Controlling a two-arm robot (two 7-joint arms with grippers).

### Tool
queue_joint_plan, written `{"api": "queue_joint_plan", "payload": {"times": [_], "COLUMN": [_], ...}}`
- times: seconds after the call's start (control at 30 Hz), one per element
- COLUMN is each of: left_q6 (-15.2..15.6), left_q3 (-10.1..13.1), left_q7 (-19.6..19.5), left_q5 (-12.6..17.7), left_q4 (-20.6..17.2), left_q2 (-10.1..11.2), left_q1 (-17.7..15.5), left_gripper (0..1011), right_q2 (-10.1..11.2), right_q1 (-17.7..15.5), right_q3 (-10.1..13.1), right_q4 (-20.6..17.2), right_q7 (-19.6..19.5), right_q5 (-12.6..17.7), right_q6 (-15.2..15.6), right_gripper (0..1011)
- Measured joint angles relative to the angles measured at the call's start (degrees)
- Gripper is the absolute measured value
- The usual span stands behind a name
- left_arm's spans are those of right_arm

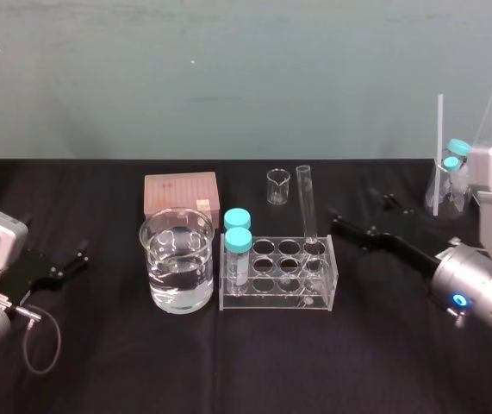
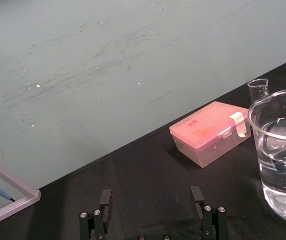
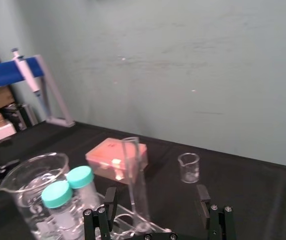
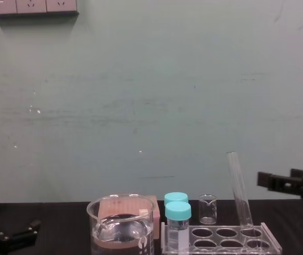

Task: Hold the test tube with one hand and immerse one end into the beaker, then return it to the test tube rack.

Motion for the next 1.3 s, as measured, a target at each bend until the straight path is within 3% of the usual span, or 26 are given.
{"api": "queue_joint_plan", "payload": {"times": [0.3, 0.7, 1.03, 1.3], "left_q6": [0.0, 0.0, 0.0, 0.0], "left_q3": [0.0, 0.0, 0.0, 0.0], "left_q7": [0.0, 0.0, 0.0, 0.0], "left_q5": [0.0, 0.0, 0.0, 0.0], "left_q4": [0.0, 0.0, 0.0, 0.0], "left_q2": [0.0, 0.0, 0.0, 0.0], "left_q1": [0.0, 0.0, 0.0, 0.0], "left_gripper": [1000, 1000, 1000, 1000], "right_q2": [-2.1, -5.7, -7.1, -7.1], "right_q1": [4.2, 10.0, 12.1, 12.2], "right_q3": [-2.6, -4.9, -5.7, -5.7], "right_q4": [4.9, 12.4, 15.4, 15.5], "right_q7": [2.9, 6.1, 6.9, 6.8], "right_q5": [-3.9, -6.8, -8.6, -8.7], "right_q6": [0.3, 0.1, -0.3, -0.4], "right_gripper": [1000, 1000, 1000, 1000]}}
